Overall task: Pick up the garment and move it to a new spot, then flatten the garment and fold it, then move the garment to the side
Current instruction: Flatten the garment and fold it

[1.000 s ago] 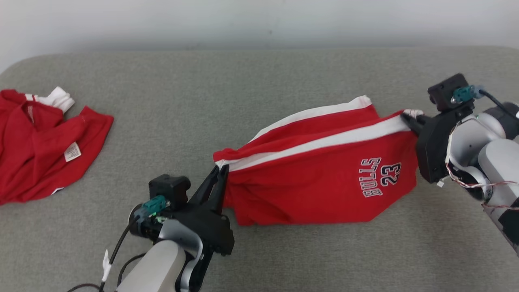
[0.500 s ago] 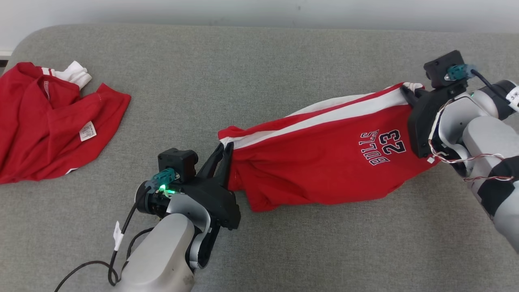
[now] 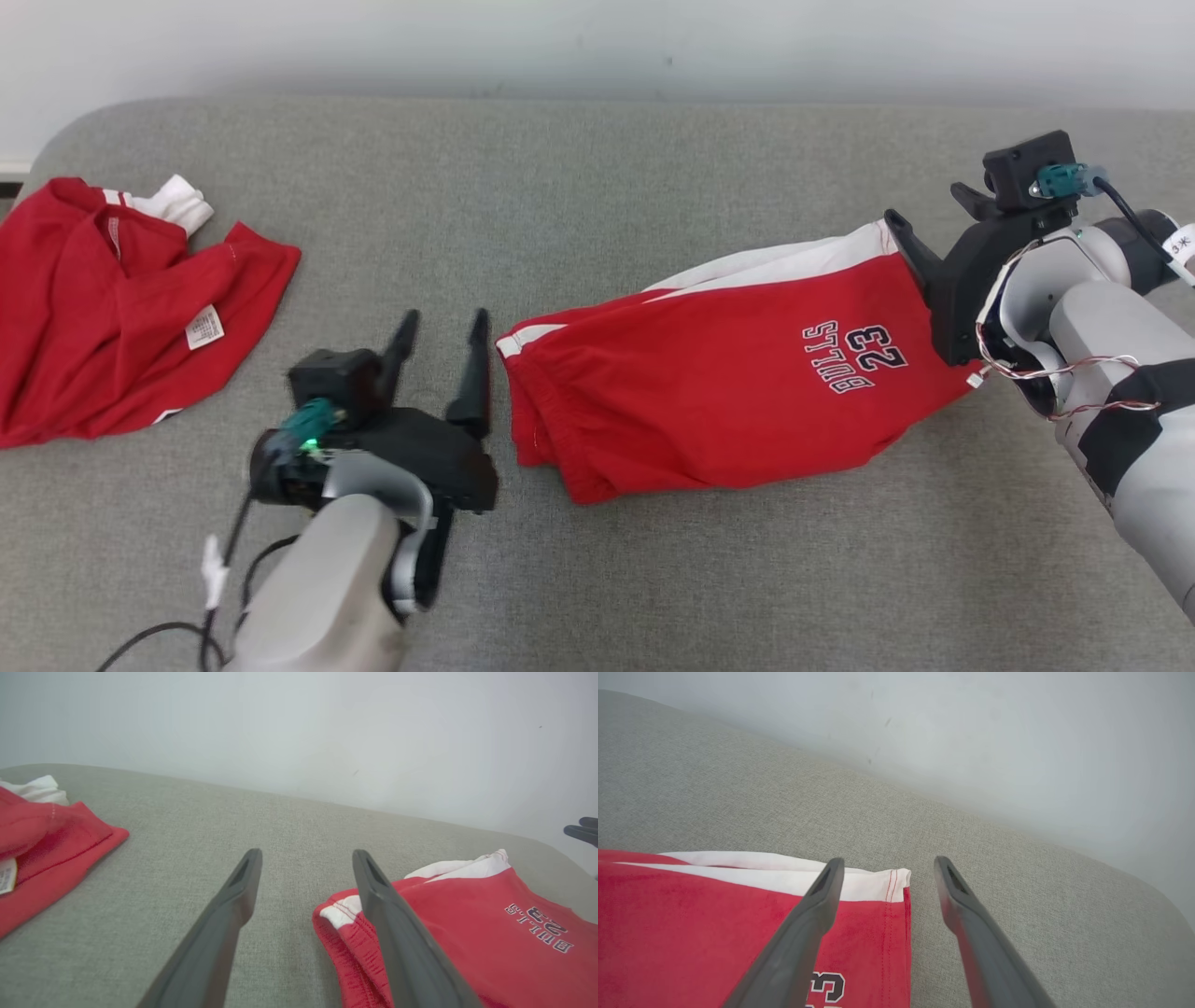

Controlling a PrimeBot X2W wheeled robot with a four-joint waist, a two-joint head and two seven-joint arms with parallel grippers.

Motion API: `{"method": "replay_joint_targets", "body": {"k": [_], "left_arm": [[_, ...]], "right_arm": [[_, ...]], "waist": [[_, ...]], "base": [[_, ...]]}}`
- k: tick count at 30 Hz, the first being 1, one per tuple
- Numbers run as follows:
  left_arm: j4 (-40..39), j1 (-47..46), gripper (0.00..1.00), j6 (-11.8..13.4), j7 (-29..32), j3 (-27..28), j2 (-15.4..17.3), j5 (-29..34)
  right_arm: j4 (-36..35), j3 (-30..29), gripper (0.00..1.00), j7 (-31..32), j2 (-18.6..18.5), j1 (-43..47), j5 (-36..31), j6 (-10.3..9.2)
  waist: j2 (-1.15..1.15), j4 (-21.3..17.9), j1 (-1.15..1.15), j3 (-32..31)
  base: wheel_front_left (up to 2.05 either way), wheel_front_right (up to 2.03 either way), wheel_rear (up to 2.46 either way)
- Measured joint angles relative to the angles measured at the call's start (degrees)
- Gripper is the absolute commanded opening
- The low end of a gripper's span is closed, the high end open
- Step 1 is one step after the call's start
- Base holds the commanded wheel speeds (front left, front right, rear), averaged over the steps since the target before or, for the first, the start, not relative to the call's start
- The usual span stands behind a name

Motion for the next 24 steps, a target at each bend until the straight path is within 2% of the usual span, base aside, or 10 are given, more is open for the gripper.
{"method": "replay_joint_targets", "body": {"k": [6,9,15,24], "left_arm": [[-11.11,6.34,1.0,2.35,-0.22,7.77,2.33,7.87],[-15.36,11.6,1.0,2.24,-0.22,10.62,2.68,11.7],[-21.48,18.2,1.0,-0.52,-0.22,15.37,2.97,17.91],[-26.85,26.43,1.0,-4.46,-0.22,21.45,1.38,22.39]], "right_arm": [[1.69,-0.32,1.0,0.69,-0.24,1.77,4.25,0.0],[2.44,-0.62,1.0,1.41,-0.24,3.46,6.33,0.0],[4.88,-1.83,1.0,1.57,-0.52,5.4,9.01,0.0],[10.47,-4.7,1.0,1.12,0.11,6.09,11.56,0.0]], "waist": [[-0.01,-0.43,-0.01,-1.58],[-0.01,-0.48,-0.01,-1.98],[-0.01,0.46,0.0,-1.26],[-0.01,2.66,0.0,0.57]], "base": [[0.0,0.0,0.0],[0.0,0.0,0.0],[0.0,0.0,0.0],[0.0,0.0,0.0]]}}
